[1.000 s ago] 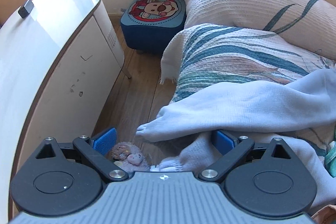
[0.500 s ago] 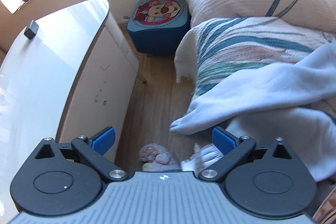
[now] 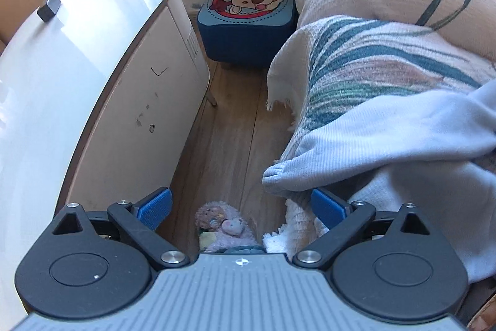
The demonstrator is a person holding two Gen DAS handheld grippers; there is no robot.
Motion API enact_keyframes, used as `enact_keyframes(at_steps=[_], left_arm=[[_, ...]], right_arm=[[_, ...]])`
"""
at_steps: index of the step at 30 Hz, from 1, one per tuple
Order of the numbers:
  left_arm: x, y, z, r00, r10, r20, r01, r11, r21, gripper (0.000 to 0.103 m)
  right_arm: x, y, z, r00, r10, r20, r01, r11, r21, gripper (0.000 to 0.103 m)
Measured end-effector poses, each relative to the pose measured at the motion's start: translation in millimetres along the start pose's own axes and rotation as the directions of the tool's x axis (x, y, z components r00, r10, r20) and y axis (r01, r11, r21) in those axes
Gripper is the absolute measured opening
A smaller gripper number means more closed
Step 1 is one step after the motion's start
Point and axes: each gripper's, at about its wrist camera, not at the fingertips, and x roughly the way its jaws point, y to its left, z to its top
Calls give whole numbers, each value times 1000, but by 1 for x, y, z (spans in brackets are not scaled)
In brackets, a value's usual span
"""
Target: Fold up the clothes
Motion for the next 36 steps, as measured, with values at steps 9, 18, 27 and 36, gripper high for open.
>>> enact_keyframes(at_steps=[9, 18, 27, 36], left_arm=[[-21, -16, 30, 994, -13, 110, 10, 999, 36, 98], [-32, -24, 56, 985, -47, 163, 42, 999, 33, 98], [-10, -20, 48, 994, -61, 89, 60, 998, 14, 98], [-2, -24, 36, 996, -80, 51, 79, 997, 6, 98]], right_arm=[[-24, -54, 22, 980, -179, 86, 167, 978, 126, 3], [21, -150, 37, 962, -273, -12, 259, 898, 355, 3], [108, -188, 35, 970, -205, -134, 244, 856, 457, 5], [105, -189, 25, 972, -196, -125, 233, 826, 514, 18]])
